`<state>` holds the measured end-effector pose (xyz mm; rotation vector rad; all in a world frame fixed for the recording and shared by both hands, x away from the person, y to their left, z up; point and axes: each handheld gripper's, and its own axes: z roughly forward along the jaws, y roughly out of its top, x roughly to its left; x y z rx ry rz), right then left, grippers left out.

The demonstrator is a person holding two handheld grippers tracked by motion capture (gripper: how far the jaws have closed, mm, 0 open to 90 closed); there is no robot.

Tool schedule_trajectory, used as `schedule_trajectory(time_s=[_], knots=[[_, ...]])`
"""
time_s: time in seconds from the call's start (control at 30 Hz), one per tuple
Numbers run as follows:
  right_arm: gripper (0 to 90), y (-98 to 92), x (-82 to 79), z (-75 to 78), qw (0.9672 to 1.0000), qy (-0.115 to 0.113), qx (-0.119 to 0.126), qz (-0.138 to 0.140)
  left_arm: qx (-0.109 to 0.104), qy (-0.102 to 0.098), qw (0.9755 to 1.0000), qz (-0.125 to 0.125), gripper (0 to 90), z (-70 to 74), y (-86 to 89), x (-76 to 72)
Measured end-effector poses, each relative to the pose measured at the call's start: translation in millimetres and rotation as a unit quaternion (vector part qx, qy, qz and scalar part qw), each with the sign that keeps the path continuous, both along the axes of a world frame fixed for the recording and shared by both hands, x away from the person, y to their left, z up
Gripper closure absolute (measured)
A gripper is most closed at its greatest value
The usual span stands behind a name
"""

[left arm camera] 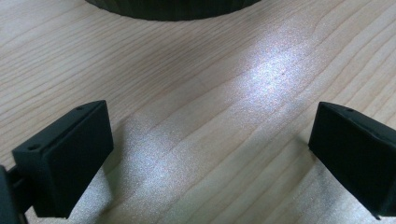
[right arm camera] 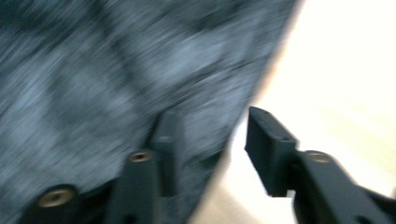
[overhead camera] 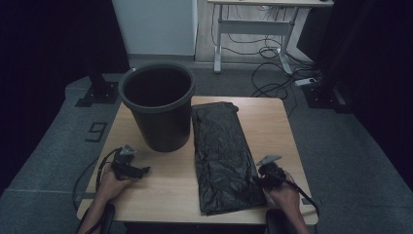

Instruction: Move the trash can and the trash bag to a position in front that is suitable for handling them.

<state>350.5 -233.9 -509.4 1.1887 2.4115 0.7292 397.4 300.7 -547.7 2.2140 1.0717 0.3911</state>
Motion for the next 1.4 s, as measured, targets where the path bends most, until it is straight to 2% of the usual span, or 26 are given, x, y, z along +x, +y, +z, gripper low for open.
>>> schedule_trajectory(time_s=[0.07,0.1,0.13,0.17,0.2,0.23,0.3,0.37,0.47,0.53,0.57,0.63,0.7,0.73,0.77,0.8,0.87,0.93,1.03,1.07,1.13,1.2,1.23,1.27,1.3,1.4], knots=[[40.0,-11.7,27.7,4.2,0.9991,-0.017,0.011,-0.037,0.0,0.0,1.0,0.0,0.0,0.0,0.0,0.1],[38.1,-14.0,50.1,3.3,0.9984,-0.013,0.025,-0.049,-0.001,0.0,1.0,0.0,0.0,-0.1,0.0,0.1],[36.9,-14.0,50.1,3.3,0.9984,-0.013,0.025,-0.049,-0.001,0.0,1.0,0.0,0.0,0.0,0.0,0.1],[36.7,-12.7,61.7,1.5,0.9978,-0.012,0.042,-0.049,0.0,0.0,1.0,0.0,0.0,0.0,0.0,0.2],[36.7,-3.8,85.8,-2.5,0.997,-0.006,0.062,-0.045,0.0,0.0,1.0,0.0,0.0,0.0,0.0,0.1],[36.7,-3.8,85.8,-2.5,0.997,-0.006,0.062,-0.045,0.0,0.0,1.0,0.0,0.0,0.0,0.0,0.1],[37.7,6.1,103.2,-6.0,0.9977,-0.004,0.051,-0.045,0.0,0.0,1.0,0.0,0.0,0.0,0.0,0.1],[43.0,14.1,121.7,-11.2,0.9972,0.008,0.054,-0.05,0.0,0.0,1.0,0.0,0.0,0.0,0.0,0.1],[65.3,22.1,138.4,-18.8,0.997,0.031,0.057,-0.042,0.0,0.0,1.0,0.0,0.0,-0.1,0.0,0.1],[80.1,23.7,139.6,-21.9,0.9974,0.03,0.053,-0.038,-0.001,0.0,1.0,0.0,0.0,0.0,0.0,0.1],[84.6,23.3,136.9,-22.2,0.997,0.033,0.061,-0.034,-0.001,0.0,1.0,0.0,0.0,0.0,0.0,0.1],[87.2,25.0,127.8,-21.7,0.9973,0.037,0.059,-0.022,0.0,0.0,1.0,0.0,0.0,0.0,0.0,0.1],[87.0,28.6,110.1,-20.9,0.9978,0.04,0.052,-0.008,0.0,0.0,1.0,0.0,0.0,0.0,0.0,0.1],[85.0,30.6,100.2,-20.4,0.9979,0.043,0.049,0.002,0.0,0.0,1.0,0.0,0.0,0.0,0.0,0.1],[67.2,33.3,84.5,-16.5,0.9988,0.036,0.032,0.012,0.0,0.0,1.0,-0.001,0.0,0.0,-0.1,0.3],[67.2,33.3,84.5,-16.5,0.9988,0.036,0.032,0.012,0.0,0.0,1.0,-0.001,0.0,0.0,-0.1,0.4],[55.8,31.0,86.1,-10.8,0.9995,0.02,0.023,-0.004,0.0,0.0,1.0,-0.001,0.0,0.0,-0.4,0.6],[45.1,26.2,101.7,-4.6,0.9992,0.002,0.031,-0.025,0.0,0.0,1.0,-0.001,0.0,0.0,-0.4,0.6],[40.9,26.3,129.1,-4.8,0.9981,-0.007,0.04,-0.046,0.0,0.0,1.0,-0.001,0.0,0.0,-0.4,0.7],[40.9,27.8,138.8,-7.2,0.9975,-0.002,0.046,-0.053,0.0,0.0,1.0,-0.001,0.0,0.0,-0.3,0.7],[47.9,31.9,154.9,-13.8,0.9964,0.008,0.046,-0.071,0.0,0.0,1.0,-0.001,0.0,-0.1,-0.4,0.6],[66.3,35.5,163.5,-21.2,0.9963,0.03,0.045,-0.066,0.0,0.0,1.0,-0.001,0.0,0.0,-0.4,0.5],[79.0,36.3,162.3,-22.4,0.9961,0.023,0.054,-0.065,0.0,0.0,1.0,-0.002,0.0,0.0,-0.4,0.4],[84.3,36.1,160.8,-22.7,0.9958,0.024,0.059,-0.066,0.0,0.0,1.0,-0.002,0.0,0.0,-0.4,0.2],[88.1,35.0,157.9,-22.8,0.9956,0.028,0.064,-0.062,0.0,0.0,1.0,-0.002,0.0,0.0,-0.4,0.1],[89.0,21.8,143.1,-21.9,0.9962,0.023,0.046,-0.071,0.0,0.0,1.0,-0.002,0.0,0.0,-0.4,0.0]])
